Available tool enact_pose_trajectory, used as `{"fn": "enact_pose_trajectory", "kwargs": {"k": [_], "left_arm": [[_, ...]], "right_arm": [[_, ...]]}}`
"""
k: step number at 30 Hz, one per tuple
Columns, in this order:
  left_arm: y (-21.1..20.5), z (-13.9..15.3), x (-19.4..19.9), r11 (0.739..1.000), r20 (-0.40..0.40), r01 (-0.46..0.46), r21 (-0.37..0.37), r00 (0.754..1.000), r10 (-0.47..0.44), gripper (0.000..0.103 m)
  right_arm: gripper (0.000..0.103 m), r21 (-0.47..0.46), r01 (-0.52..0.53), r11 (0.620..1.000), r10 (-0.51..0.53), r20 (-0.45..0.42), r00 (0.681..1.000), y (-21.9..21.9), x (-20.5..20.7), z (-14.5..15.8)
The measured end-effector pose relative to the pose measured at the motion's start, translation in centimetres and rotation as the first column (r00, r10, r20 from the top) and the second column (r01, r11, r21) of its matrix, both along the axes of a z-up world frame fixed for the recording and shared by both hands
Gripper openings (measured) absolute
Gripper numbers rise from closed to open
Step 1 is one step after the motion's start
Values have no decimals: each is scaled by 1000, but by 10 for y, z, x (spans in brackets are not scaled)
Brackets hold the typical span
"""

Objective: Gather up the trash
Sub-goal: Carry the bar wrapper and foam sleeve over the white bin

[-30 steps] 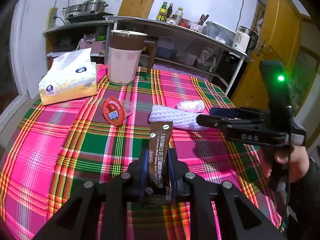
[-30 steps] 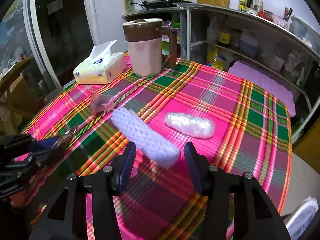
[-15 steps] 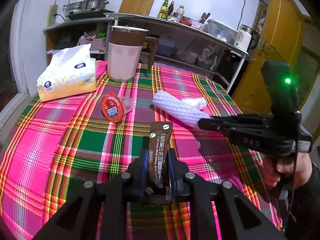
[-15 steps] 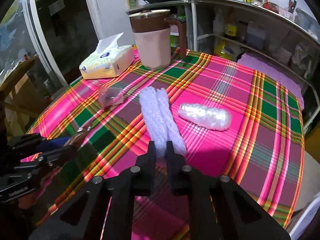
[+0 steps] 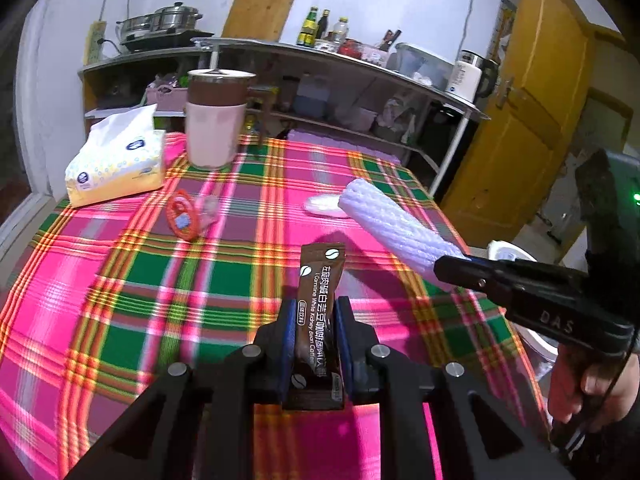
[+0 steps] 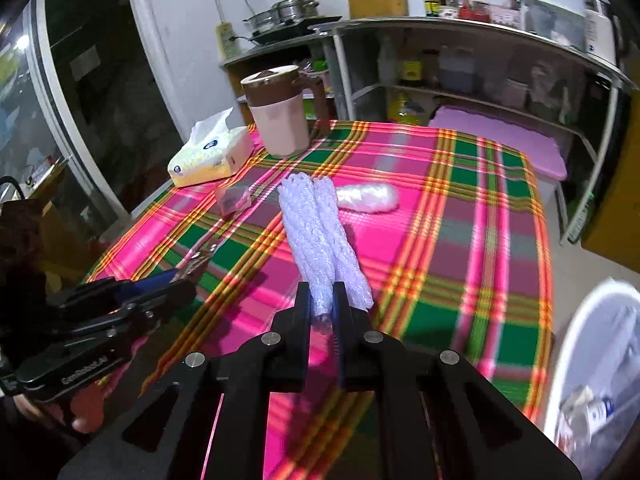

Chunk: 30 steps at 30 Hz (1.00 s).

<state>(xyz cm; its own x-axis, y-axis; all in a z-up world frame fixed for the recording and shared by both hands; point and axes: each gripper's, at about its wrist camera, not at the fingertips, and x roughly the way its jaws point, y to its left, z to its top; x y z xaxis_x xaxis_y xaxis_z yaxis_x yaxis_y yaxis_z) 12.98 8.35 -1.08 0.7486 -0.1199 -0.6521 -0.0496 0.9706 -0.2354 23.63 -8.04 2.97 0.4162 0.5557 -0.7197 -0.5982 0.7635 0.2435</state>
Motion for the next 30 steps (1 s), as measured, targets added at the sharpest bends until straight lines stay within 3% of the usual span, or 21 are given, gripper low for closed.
{"fn": "enact_pose_trajectory", "kwargs": {"k": [11, 30], "left_arm": [[-51, 16, -18, 997, 16, 74, 11, 997, -74, 20], [-119, 29, -13, 981, 26, 194, 29, 981, -195, 20]], "right_arm": [[10, 44, 109, 993, -110, 21, 994, -55, -44, 19], [10, 78, 264, 961, -267, 33, 963, -135, -69, 28]]}}
